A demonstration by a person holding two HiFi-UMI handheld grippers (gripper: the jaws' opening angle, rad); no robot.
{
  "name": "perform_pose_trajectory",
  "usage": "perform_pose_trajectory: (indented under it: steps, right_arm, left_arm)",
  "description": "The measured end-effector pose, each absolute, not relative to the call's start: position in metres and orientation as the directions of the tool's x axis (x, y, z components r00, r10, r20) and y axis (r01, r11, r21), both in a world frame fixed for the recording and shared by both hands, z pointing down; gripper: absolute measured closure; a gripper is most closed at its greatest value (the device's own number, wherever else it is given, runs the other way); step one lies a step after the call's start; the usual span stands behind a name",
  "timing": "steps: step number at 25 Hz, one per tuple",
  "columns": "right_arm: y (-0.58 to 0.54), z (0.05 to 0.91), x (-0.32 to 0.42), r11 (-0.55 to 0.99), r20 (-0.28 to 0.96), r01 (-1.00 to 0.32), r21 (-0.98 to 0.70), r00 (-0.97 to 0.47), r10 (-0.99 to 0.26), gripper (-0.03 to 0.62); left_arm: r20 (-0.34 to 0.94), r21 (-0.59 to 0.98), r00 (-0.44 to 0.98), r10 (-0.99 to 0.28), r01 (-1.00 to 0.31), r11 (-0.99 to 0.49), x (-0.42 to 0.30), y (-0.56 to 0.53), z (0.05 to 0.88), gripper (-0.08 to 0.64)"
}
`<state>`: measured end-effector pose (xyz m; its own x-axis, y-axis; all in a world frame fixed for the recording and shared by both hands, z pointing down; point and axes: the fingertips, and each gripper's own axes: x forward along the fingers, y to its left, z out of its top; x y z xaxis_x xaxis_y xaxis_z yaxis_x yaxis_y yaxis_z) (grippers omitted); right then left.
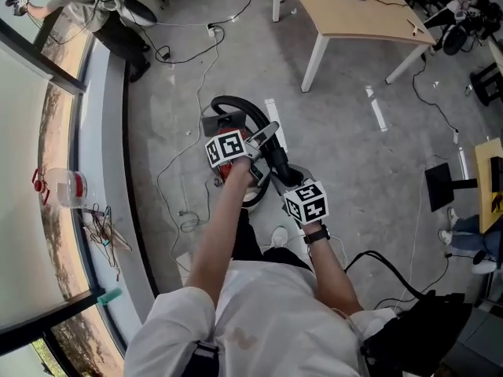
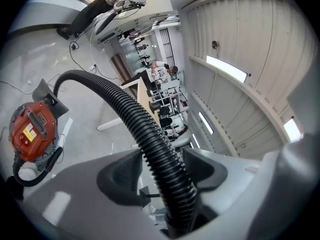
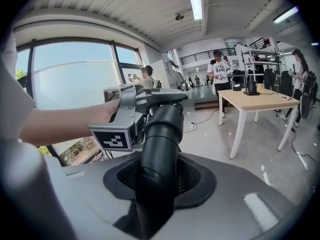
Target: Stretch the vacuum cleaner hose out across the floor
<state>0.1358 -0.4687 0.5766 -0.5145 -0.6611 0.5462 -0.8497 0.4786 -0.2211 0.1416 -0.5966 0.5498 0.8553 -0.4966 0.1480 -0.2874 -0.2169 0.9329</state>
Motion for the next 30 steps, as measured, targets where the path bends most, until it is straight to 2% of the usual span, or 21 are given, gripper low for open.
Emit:
perform_pose_trajectory:
  steps: [3,7,9,13,17,21,27,30]
  right_arm:
    - [-0.517,0.605,0.116,0.452,0.575,-0.859,-0.242,-0.502,-0.646,0.449]
    - [-0.560,0.637,0.105,0.283,0.637,-0.905,-0.317,-0.424,-0.644,0.446]
    - [-0.570,0.653,0.112,0.180,0.673,-0.930,-0.319,-0.356,-0.648,0.448]
    - [-0.576,0.668,0.148,0.077,0.721,-0.956,-0.284,-0.266,-0.640,0.449]
    - [-0.532,0.663,0.195,-0.117,0.746,-0.954,-0.276,-0.136,-0.652,0.449]
    - [-0.480,0.649,0.223,-0.271,0.724,-0.915,-0.299,-0.032,-0.689,0.449]
    - [-0.347,0.624,0.246,-0.287,0.696,-0.906,-0.311,-0.011,-0.718,0.448]
    - [-0.259,0.619,0.244,-0.311,0.705,-0.918,-0.247,0.050,-0.707,0.449]
  left_arm:
    - [0.208,0.919,0.869,-0.449,-0.331,-0.214,0.128,-0.646,0.583,0.301]
    - [0.257,0.935,0.933,-0.250,-0.305,-0.179,0.153,-0.685,0.627,0.301]
    - [0.257,0.944,0.952,-0.166,-0.284,-0.166,0.171,-0.691,0.644,0.308]
    - [0.240,0.961,0.970,-0.045,-0.244,-0.133,0.214,-0.690,0.665,0.310]
    - [0.227,0.972,0.967,0.116,-0.218,-0.082,0.278,-0.634,0.671,0.310]
    - [0.191,0.980,0.958,0.216,-0.174,-0.097,0.323,-0.568,0.654,0.314]
    - [0.015,1.000,0.969,0.246,-0.013,-0.008,0.344,-0.436,0.618,0.319]
    - [0.002,1.000,0.964,0.266,-0.001,-0.004,0.333,-0.353,0.617,0.322]
